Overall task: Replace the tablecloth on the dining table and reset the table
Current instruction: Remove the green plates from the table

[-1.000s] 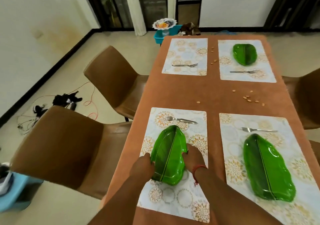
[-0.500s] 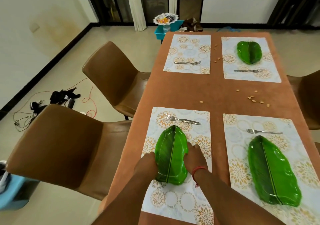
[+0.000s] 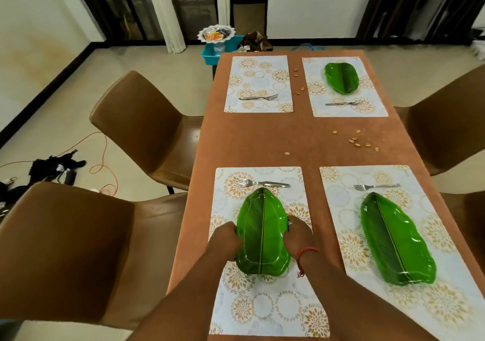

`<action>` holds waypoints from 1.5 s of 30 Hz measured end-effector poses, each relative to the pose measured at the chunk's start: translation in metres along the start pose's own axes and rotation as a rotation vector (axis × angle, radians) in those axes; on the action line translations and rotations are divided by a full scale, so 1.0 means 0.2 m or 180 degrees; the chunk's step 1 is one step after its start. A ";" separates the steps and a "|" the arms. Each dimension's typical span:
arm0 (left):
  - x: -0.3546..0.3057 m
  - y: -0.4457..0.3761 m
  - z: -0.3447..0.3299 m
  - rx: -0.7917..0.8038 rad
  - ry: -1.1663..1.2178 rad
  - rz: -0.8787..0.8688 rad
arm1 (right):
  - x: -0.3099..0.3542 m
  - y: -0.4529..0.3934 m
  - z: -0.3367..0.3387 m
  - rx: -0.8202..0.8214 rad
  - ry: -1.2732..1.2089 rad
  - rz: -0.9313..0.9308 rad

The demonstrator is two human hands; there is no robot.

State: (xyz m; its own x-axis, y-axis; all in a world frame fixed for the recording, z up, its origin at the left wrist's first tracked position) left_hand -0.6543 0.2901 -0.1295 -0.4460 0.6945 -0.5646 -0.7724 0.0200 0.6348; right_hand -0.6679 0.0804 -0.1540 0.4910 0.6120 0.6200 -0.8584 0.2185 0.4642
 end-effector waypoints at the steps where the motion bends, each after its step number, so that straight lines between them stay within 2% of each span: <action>1: -0.03 -0.02 0.00 0.0032 0.0059 -0.0071 | 0.00 0.00 0.03 -0.0076 -0.0036 -0.0026; 6: -0.24 -0.02 -0.09 0.0164 0.0271 -0.0373 | -0.07 0.05 0.26 -0.0506 -0.0247 -0.0021; 10: -0.43 0.02 -0.25 0.0474 0.0400 -0.0464 | -0.21 0.09 0.48 -0.0765 -0.0348 -0.0362; 17: -0.74 0.10 -0.61 0.0621 0.0328 -0.0693 | -0.52 0.09 0.81 -0.0884 -0.0583 -0.0469; 22: -0.90 0.16 -0.95 0.0380 0.0078 -0.0736 | -0.80 0.06 1.06 -0.0606 -0.0713 -0.0427; 28: -1.02 0.16 -1.28 0.0386 0.0178 -0.0153 | -1.06 0.00 1.23 -0.0200 -0.0838 -0.0384; 32: -1.12 0.26 -1.38 0.0309 -0.0036 0.0149 | -1.16 -0.02 1.28 0.0005 -0.0708 -0.0451; 35: -1.13 0.26 -1.41 0.0390 0.0146 0.0285 | -1.21 -0.08 1.26 0.0051 -0.0635 -0.0439; 42: -1.14 0.24 -1.44 0.0385 0.0351 0.0342 | -1.24 -0.10 1.25 -0.0007 -0.0293 -0.0518; 45: -1.12 0.22 -1.46 0.0364 0.0460 0.0361 | -1.25 -0.11 1.25 0.0089 -0.0417 -0.0545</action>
State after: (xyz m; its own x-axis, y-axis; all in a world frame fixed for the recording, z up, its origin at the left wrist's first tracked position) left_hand -0.7192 -0.0742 -0.1290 -0.5937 0.5868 -0.5505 -0.6608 0.0347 0.7497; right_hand -0.7341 -0.2666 -0.1617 0.6461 0.4632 0.6067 -0.7572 0.2885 0.5861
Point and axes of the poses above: each hand's wrist, its own y-axis away from the middle knuckle, its own z-axis out of the back of the hand, x = y × z, the point moved 2 cm from there along -y, towards the middle knuckle, and after that the axes turned 2 degrees about x, right-handed, at the moved point
